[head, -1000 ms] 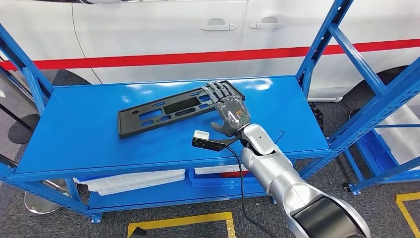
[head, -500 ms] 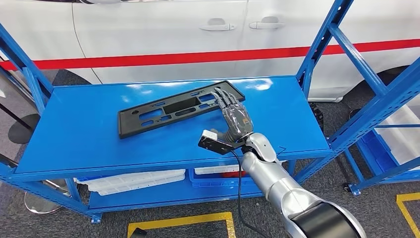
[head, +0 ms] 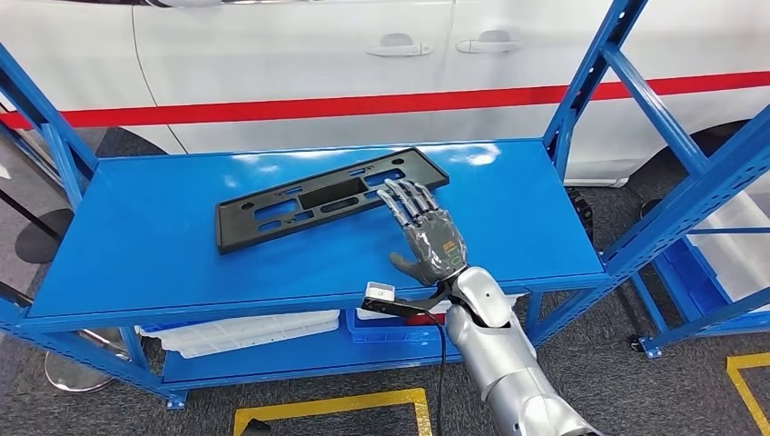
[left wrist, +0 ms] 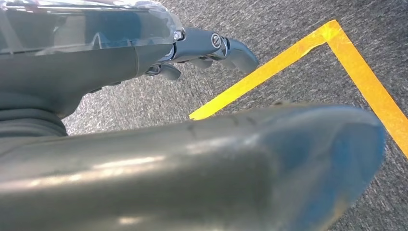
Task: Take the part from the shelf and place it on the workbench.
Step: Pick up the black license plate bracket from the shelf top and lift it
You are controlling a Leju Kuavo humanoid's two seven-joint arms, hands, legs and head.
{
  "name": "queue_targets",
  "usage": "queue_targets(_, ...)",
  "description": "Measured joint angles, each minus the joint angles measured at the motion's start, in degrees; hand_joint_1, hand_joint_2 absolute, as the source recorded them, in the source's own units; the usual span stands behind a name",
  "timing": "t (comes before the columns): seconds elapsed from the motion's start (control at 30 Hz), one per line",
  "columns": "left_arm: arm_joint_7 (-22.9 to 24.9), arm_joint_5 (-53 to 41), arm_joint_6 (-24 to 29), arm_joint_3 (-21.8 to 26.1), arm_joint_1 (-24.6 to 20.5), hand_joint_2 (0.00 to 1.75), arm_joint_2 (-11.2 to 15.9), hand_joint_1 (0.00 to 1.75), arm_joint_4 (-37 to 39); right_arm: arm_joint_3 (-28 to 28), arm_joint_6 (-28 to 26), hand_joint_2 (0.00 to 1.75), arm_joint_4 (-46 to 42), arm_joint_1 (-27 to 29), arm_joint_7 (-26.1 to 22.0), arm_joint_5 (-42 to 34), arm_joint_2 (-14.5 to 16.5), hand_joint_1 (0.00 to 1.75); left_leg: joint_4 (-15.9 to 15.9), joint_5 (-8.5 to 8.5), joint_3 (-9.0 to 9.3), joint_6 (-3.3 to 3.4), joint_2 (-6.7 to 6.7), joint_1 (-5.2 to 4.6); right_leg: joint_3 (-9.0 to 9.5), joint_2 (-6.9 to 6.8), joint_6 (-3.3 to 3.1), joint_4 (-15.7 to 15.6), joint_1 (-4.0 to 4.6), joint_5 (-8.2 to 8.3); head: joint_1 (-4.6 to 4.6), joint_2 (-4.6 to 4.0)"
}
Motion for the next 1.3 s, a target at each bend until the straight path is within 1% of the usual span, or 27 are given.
queue_targets(0.2,0.00,0.01,0.01,-0.01,-0.04,0.00,-0.02,0.00,0.00,-2.47,0.00,1.75,-2.39,1.47,-0.11,0.04,0.39,0.00,0.00,0.00,0.00,0.00,0.00,0.00,0.00,0.01,0.00,0.00,-0.01,0.00,0.00,0.00)
queue_targets(0.43,-0.04,0.26,-0.25,0.01,-0.06,0.00,-0.04,0.00,0.00,-4.86,0.00,1.75,-2.44,1.60,-0.92,0.15,1.18,0.00,0.00,0.00,0.00,0.00,0.01,0.00,0.00,0.01,0.00,0.00,0.00,0.00,0.00,0.00)
queue_targets(0.57,-1.14,1.74,-0.87,0.37,-0.02,0.00,-0.15,0.00,0.00,-5.55,0.00,1.75,-2.00,1.58,-1.02,-0.07,1.47,0.00,0.00,0.00,0.00,0.00,0.01,0.00,0.00,0.01,0.00,0.00,0.00,0.00,0.00,0.01)
queue_targets(0.77,-2.51,4.89,-1.36,2.70,0.16,0.00,-0.26,0.00,0.00,-6.37,0.00,1.75,-0.99,1.57,-1.39,-0.51,1.49,0.00,-0.01,0.00,0.00,0.00,0.01,0.00,0.00,0.01,0.00,0.00,0.00,0.00,0.00,0.00)
queue_targets(1.3,-2.49,9.87,-2.97,7.88,0.18,0.00,-0.30,0.00,0.00,-6.59,0.00,1.75,2.07,0.27,-1.19,-0.55,1.49,0.00,-0.01,0.00,0.00,0.00,0.01,0.00,0.00,0.01,0.00,0.00,0.00,0.00,0.00,0.00)
